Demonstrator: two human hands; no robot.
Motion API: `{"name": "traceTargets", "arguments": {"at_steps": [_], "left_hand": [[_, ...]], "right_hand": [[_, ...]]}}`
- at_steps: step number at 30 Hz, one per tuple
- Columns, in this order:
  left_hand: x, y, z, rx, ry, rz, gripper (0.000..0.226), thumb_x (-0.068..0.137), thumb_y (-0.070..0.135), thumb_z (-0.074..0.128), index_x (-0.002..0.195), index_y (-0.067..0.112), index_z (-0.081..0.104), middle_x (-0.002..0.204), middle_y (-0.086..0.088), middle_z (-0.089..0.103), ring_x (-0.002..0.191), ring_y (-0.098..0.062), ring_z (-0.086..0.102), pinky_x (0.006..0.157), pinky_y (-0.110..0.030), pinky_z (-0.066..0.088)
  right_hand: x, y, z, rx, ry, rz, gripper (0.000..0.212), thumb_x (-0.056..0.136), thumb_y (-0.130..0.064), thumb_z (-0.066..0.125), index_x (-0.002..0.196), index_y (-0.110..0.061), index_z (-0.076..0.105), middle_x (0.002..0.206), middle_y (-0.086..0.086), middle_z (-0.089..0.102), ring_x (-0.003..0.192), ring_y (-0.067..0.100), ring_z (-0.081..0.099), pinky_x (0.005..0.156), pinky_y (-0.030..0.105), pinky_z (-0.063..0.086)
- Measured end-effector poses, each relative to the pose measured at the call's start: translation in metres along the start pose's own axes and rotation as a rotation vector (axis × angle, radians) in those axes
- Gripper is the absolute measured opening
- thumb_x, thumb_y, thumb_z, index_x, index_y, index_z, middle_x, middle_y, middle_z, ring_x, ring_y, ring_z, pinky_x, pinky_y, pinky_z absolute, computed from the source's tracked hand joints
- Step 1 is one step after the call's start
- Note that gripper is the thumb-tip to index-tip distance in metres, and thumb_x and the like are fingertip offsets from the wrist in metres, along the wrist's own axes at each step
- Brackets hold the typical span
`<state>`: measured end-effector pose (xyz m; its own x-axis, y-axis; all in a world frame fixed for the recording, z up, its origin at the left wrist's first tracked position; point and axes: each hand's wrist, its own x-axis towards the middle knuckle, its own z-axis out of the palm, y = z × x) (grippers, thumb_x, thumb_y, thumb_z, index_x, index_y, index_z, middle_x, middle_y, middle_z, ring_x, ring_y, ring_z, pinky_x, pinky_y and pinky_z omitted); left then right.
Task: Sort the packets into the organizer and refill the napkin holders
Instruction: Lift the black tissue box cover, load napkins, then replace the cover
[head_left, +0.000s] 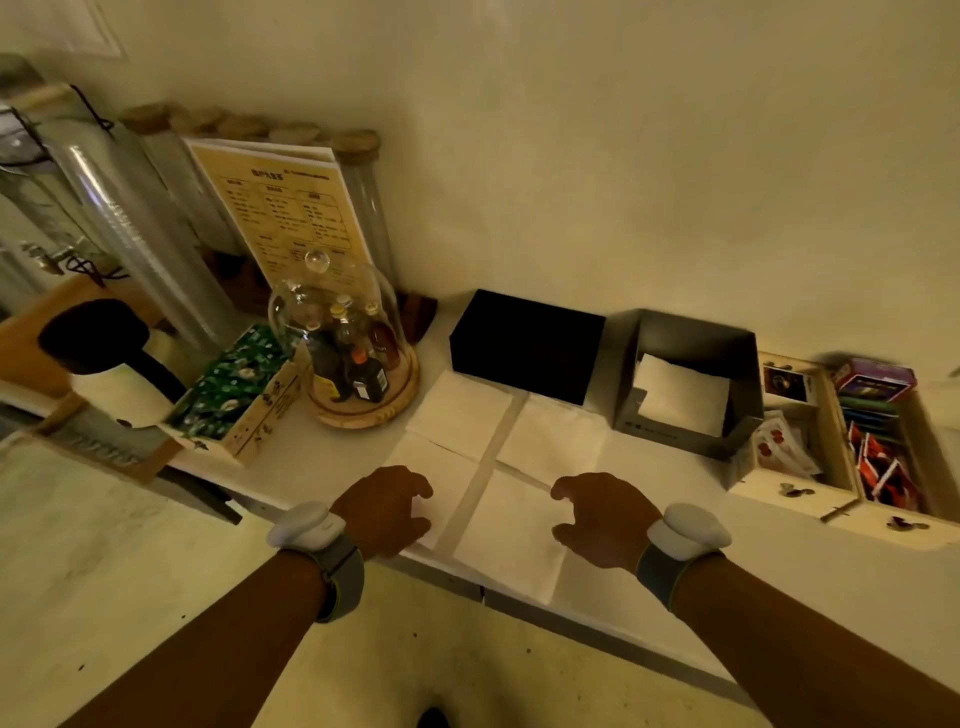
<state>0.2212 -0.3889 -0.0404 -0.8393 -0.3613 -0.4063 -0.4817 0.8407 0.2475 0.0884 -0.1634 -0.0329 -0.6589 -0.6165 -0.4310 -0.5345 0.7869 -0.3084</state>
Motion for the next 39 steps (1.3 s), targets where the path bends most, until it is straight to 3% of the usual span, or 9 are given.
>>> {"name": "traceTargets", "arguments": {"at_steps": [6,11,15,19,23,29,35,39], "left_hand": [[0.025,-0.034,-0.003,-0.098,0.105,-0.046,0.069,0.085,0.049,0.06,0.141,0.02,0.033,0.14,-0.004,0.045,0.125,-0.023,0.047,0.102,-0.035,0.039],[0.039,-0.042,-0.01,-0.102,0.059,-0.092,0.062,0.08,0.048,0.065,0.126,0.015,0.041,0.129,-0.008,0.047,0.115,-0.027,0.051,0.094,-0.04,0.047],[0.048,-0.046,-0.012,-0.16,-0.018,-0.098,0.059,0.075,0.038,0.073,0.121,0.015,0.044,0.123,-0.008,0.054,0.109,-0.026,0.055,0.089,-0.035,0.048],[0.055,-0.047,-0.014,-0.198,-0.071,-0.09,0.053,0.071,0.032,0.078,0.116,0.016,0.052,0.118,-0.005,0.062,0.103,-0.025,0.059,0.084,-0.034,0.049],[0.057,-0.046,-0.015,-0.254,-0.121,-0.037,0.038,0.078,0.027,0.072,0.115,0.019,0.063,0.114,-0.004,0.067,0.1,-0.023,0.062,0.086,-0.032,0.049],[0.059,-0.033,-0.042,-0.281,-0.121,0.188,0.024,0.089,0.026,0.06,0.113,0.021,0.057,0.11,0.0,0.06,0.099,-0.018,0.057,0.083,-0.031,0.045],[0.09,-0.009,-0.072,-0.103,-0.026,0.303,0.012,0.092,0.018,0.054,0.104,0.017,0.056,0.104,-0.004,0.062,0.092,-0.02,0.059,0.076,-0.026,0.044],[0.123,0.005,-0.093,0.061,-0.043,0.339,0.019,0.09,0.013,0.051,0.105,0.015,0.062,0.107,-0.007,0.065,0.092,-0.023,0.06,0.081,-0.035,0.052]], "right_hand": [[0.025,-0.034,0.014,-0.084,0.03,0.07,0.051,0.091,-0.031,0.05,0.139,-0.023,0.036,0.142,0.002,0.043,0.132,0.025,0.039,0.109,0.034,0.029],[0.033,-0.049,0.015,-0.091,0.059,0.133,0.043,0.086,-0.025,0.058,0.127,-0.023,0.048,0.118,0.001,0.056,0.109,0.024,0.053,0.095,0.034,0.045],[0.037,-0.056,0.013,-0.087,0.063,0.203,0.034,0.083,-0.023,0.06,0.116,-0.023,0.053,0.11,0.002,0.06,0.1,0.024,0.056,0.089,0.034,0.048],[0.04,-0.059,0.012,-0.08,0.007,0.24,0.034,0.082,-0.022,0.06,0.116,-0.019,0.056,0.115,0.004,0.061,0.106,0.027,0.057,0.096,0.038,0.046],[0.037,-0.055,0.014,-0.06,0.013,0.247,0.026,0.083,-0.019,0.057,0.108,-0.02,0.06,0.108,0.002,0.062,0.1,0.024,0.057,0.096,0.035,0.043],[0.032,-0.041,-0.01,0.158,0.098,0.185,0.014,0.086,-0.012,0.058,0.098,-0.018,0.062,0.097,0.002,0.064,0.084,0.016,0.055,0.08,0.024,0.043],[0.055,-0.024,-0.046,0.202,0.203,0.122,0.024,0.087,-0.012,0.06,0.111,-0.011,0.063,0.103,0.007,0.065,0.085,0.016,0.052,0.085,0.026,0.042],[0.076,-0.017,-0.055,0.194,0.194,0.155,0.037,0.087,-0.015,0.061,0.124,-0.013,0.056,0.116,0.009,0.063,0.096,0.024,0.059,0.089,0.03,0.044]]}}
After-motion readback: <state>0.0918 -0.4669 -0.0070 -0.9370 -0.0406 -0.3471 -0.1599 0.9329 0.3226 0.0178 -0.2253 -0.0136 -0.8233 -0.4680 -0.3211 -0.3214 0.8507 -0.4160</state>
